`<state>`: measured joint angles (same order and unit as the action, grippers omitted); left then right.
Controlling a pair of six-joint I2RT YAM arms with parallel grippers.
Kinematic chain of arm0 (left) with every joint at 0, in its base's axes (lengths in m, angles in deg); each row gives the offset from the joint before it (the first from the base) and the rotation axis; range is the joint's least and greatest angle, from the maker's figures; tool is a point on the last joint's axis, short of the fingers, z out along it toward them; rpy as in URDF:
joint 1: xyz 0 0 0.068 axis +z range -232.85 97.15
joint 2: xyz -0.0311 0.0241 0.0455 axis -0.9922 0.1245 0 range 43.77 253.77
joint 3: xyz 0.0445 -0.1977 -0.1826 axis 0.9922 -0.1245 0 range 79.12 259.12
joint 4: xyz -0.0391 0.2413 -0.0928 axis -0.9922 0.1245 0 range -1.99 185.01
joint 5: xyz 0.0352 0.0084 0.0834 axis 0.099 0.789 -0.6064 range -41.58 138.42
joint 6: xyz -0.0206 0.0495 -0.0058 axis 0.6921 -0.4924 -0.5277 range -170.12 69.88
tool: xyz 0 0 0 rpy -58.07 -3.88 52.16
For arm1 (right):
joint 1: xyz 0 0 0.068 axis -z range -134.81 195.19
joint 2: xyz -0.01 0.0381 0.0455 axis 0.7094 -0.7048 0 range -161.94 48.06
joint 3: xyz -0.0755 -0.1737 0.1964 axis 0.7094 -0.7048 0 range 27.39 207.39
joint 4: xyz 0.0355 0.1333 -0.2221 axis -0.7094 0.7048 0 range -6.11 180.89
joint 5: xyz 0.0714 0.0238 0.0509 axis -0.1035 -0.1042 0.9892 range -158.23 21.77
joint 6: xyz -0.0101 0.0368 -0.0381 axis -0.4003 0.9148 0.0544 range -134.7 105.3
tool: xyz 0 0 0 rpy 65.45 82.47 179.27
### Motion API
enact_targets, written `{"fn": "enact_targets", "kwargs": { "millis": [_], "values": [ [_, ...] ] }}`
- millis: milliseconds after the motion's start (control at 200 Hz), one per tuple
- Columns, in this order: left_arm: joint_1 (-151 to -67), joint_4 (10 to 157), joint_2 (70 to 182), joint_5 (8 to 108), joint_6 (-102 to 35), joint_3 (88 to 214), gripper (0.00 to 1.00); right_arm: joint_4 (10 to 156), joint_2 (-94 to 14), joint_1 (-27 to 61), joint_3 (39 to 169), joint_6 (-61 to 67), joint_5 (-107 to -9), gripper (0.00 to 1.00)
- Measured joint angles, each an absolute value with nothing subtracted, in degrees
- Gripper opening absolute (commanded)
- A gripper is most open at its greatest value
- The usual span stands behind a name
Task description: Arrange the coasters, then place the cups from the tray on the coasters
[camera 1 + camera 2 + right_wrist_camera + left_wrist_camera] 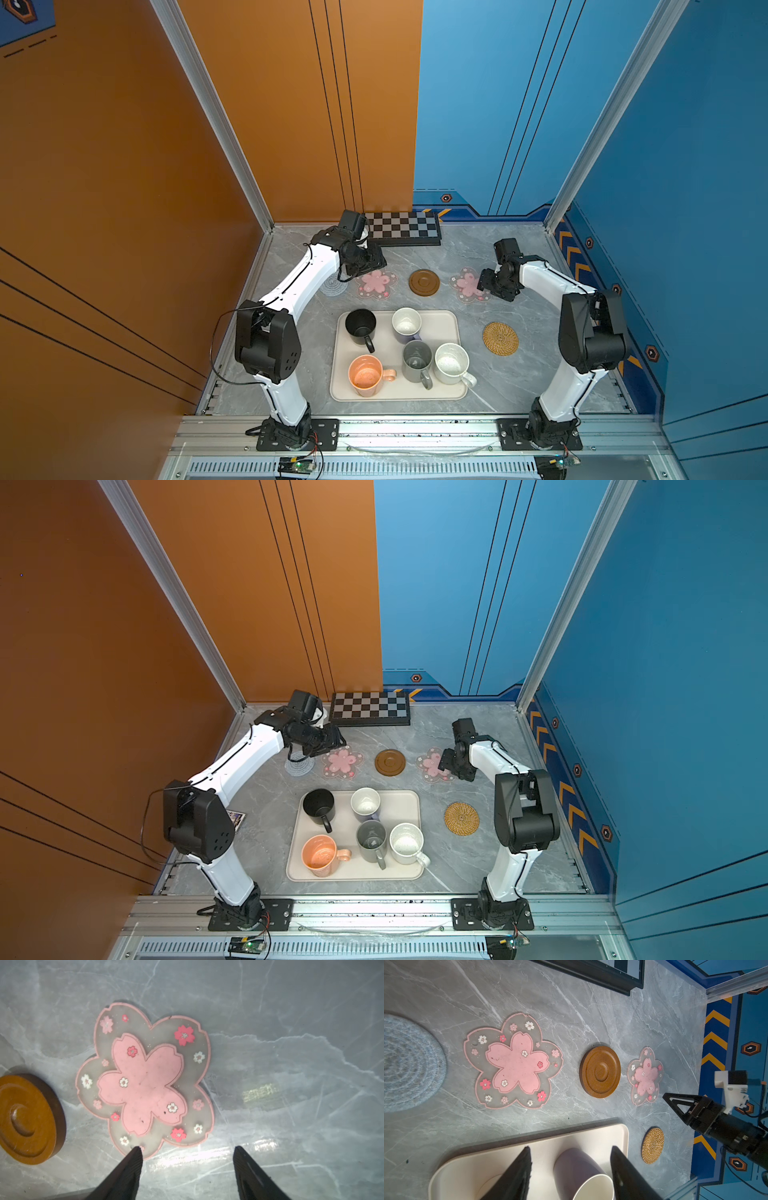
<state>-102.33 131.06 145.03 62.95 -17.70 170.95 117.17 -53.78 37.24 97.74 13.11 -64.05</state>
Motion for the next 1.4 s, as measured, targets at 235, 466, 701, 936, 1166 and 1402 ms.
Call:
{"fn": "enact_targets", "kwargs": {
  "millis": [235,466,701,936,1166,1402],
  "values": [
    [-102.8,131.1,145.0,62.9,-17.7,170.9,0.62,118.5,-52.8,30.2,95.2,12.7,-64.9,0.68],
    [-102.8,131.0,144.7,62.9,-17.7,170.4,0.61,118.7,-55.5,27.9,95.3,12.5,-65.9,0.67],
    [-102.7,131.1,142.5,62.5,-17.7,168.9,0.61,118.6,-59.5,27.8,97.1,12.6,-67.0,0.67],
    [-102.4,131.1,142.1,62.3,-17.7,168.5,0.61,117.7,-60.6,27.8,98.4,13.0,-67.0,0.67],
    [-102.3,131.1,142.1,62.3,-17.7,168.4,0.61,117.1,-63.2,27.8,101.8,13.7,-67.0,0.67],
    [-102.2,131.1,142.1,62.3,-17.7,168.4,0.61,116.0,-65.4,27.9,104.4,13.9,-67.0,0.67]
  ]
}}
